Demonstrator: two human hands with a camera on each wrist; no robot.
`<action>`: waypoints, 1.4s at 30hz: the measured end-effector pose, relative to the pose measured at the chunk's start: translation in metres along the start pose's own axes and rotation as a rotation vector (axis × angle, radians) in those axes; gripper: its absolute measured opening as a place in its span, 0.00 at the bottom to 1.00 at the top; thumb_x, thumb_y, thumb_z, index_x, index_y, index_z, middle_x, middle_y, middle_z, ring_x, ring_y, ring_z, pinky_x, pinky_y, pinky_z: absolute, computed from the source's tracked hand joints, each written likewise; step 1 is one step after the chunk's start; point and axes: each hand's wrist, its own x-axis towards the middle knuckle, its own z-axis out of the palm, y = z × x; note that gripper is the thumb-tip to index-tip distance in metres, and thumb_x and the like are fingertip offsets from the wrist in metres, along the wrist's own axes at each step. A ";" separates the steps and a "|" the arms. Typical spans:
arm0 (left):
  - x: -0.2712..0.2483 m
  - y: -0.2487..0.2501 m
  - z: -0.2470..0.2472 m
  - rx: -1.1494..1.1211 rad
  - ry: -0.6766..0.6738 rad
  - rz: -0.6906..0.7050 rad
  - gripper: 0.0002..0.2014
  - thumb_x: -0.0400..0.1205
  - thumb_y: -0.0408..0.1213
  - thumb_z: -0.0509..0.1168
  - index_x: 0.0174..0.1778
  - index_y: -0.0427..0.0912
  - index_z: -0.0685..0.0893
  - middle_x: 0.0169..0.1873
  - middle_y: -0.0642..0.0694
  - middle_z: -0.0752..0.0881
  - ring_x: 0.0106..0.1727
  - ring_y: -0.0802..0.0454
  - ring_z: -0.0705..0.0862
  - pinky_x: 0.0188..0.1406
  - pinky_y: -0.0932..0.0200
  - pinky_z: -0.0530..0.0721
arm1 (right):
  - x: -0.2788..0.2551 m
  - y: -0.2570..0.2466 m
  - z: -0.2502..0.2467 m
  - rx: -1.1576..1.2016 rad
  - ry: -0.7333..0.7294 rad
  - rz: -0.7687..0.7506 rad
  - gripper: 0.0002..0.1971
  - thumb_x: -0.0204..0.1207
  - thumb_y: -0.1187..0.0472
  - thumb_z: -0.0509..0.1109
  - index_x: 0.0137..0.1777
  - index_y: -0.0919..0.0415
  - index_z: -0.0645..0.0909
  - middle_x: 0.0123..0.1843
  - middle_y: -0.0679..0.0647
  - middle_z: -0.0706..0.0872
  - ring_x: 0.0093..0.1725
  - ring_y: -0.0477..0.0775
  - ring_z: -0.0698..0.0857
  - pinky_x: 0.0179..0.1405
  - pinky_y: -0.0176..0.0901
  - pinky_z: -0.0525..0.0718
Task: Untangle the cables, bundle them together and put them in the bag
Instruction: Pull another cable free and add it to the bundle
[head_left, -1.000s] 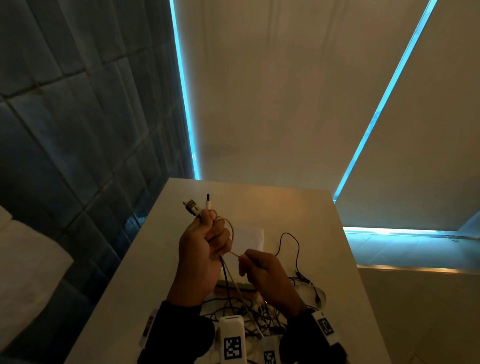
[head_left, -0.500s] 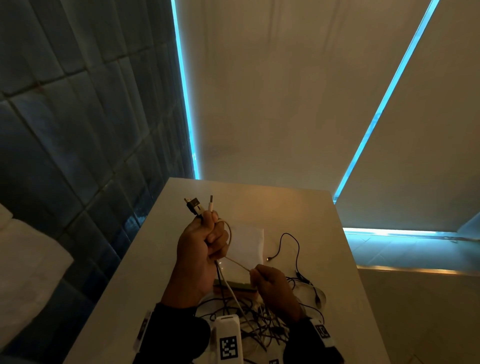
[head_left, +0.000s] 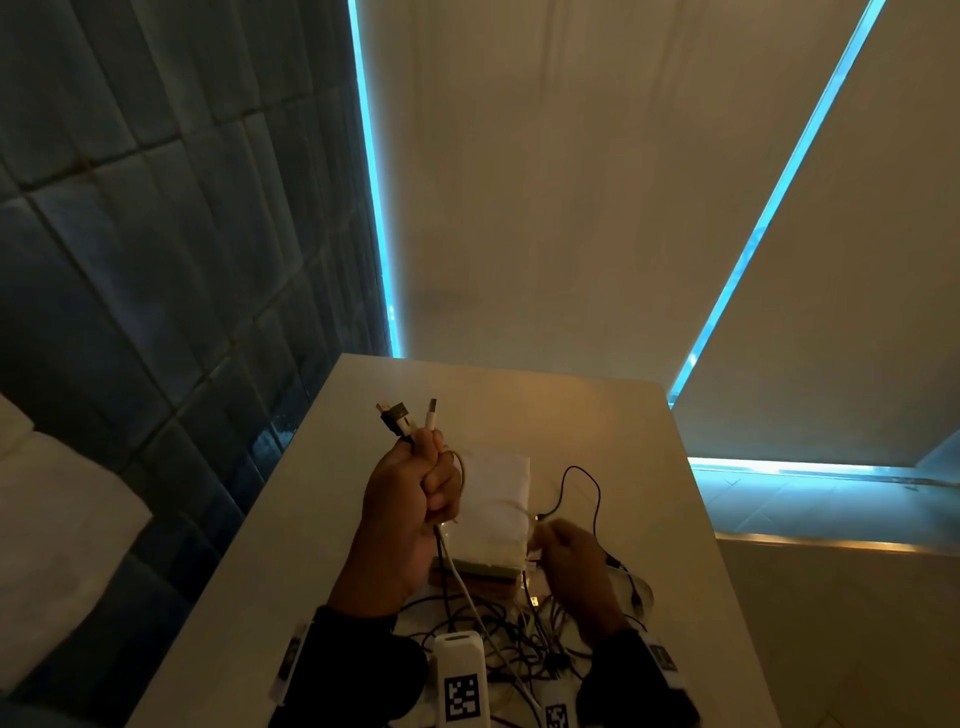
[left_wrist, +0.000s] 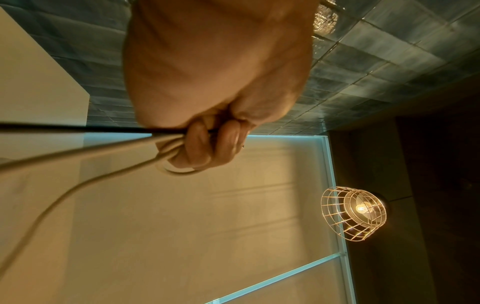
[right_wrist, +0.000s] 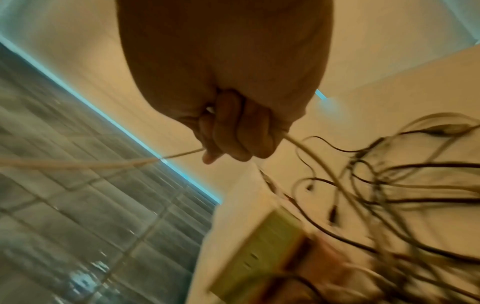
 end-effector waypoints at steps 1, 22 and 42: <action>0.000 -0.001 0.001 0.011 0.011 -0.007 0.14 0.88 0.40 0.50 0.36 0.43 0.69 0.19 0.53 0.66 0.17 0.60 0.61 0.17 0.65 0.55 | -0.001 -0.017 -0.007 0.060 0.031 -0.049 0.15 0.82 0.64 0.62 0.34 0.63 0.81 0.26 0.51 0.77 0.26 0.47 0.74 0.27 0.41 0.71; -0.001 -0.003 0.006 -0.224 -0.017 0.027 0.14 0.88 0.39 0.49 0.38 0.42 0.71 0.27 0.47 0.78 0.22 0.55 0.70 0.21 0.63 0.71 | -0.032 -0.090 -0.015 0.145 -0.467 -0.218 0.15 0.83 0.62 0.62 0.34 0.60 0.78 0.19 0.41 0.73 0.21 0.39 0.69 0.24 0.31 0.68; -0.001 0.001 0.005 -0.125 -0.074 0.033 0.11 0.83 0.41 0.54 0.36 0.41 0.71 0.17 0.54 0.64 0.16 0.61 0.58 0.17 0.64 0.54 | -0.008 -0.016 0.008 0.019 -0.358 -0.161 0.15 0.82 0.62 0.63 0.32 0.59 0.77 0.26 0.48 0.75 0.26 0.39 0.73 0.30 0.31 0.72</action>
